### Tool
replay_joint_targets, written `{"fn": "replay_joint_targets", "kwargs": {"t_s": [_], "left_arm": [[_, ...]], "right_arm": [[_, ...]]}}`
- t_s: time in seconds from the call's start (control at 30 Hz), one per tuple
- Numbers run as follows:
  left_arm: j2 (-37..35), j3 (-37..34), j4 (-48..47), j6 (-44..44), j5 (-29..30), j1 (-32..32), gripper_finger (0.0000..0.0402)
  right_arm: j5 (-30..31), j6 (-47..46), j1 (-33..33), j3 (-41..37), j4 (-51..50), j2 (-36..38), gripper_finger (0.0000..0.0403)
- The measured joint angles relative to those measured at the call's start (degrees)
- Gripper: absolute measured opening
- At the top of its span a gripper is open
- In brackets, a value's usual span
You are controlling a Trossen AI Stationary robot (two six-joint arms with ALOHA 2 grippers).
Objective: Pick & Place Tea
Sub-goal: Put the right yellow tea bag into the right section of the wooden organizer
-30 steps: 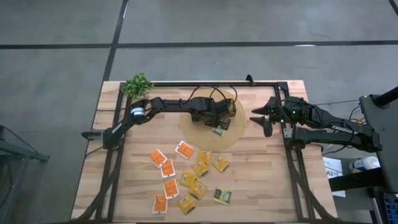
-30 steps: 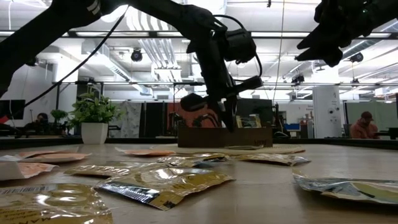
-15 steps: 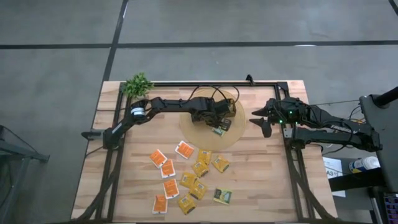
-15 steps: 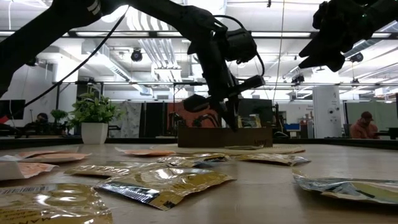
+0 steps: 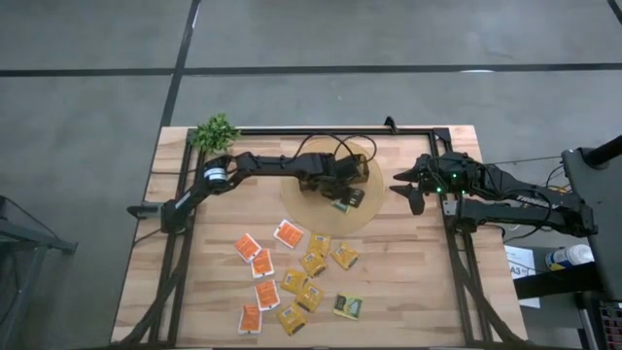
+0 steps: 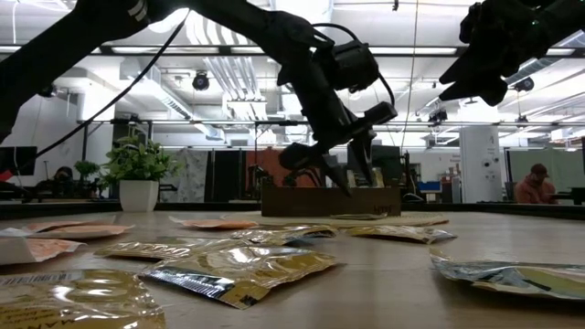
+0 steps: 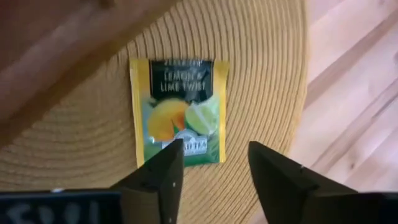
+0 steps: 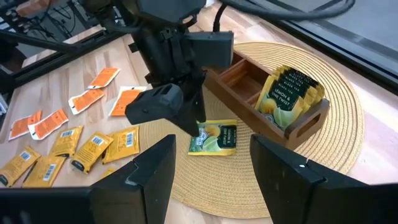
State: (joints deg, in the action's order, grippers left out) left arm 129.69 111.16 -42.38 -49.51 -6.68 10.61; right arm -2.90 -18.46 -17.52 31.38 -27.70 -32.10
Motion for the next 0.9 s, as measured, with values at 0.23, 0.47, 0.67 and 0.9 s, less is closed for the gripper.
{"fn": "replay_joint_targets", "kwargs": {"t_s": [0.23,0.47,0.67,0.9], "left_arm": [[0.00,-0.20,-1.10,-0.51,-1.43,0.00,0.0188],[0.00,0.08,-4.25,-0.70,0.54,0.00,0.0180],[0.00,0.08,-5.71,-1.74,4.07,0.00,0.0178],[0.37,-0.39,-5.09,-1.10,5.77,0.00,0.0178]], "right_arm": [[0.00,-0.01,0.01,0.00,0.00,0.00,0.0203],[0.04,-0.02,0.00,0.00,0.00,0.00,0.0203],[0.07,-1.03,0.01,0.00,0.00,0.00,0.0203],[0.09,-1.07,0.00,0.00,0.00,0.00,0.0203]]}}
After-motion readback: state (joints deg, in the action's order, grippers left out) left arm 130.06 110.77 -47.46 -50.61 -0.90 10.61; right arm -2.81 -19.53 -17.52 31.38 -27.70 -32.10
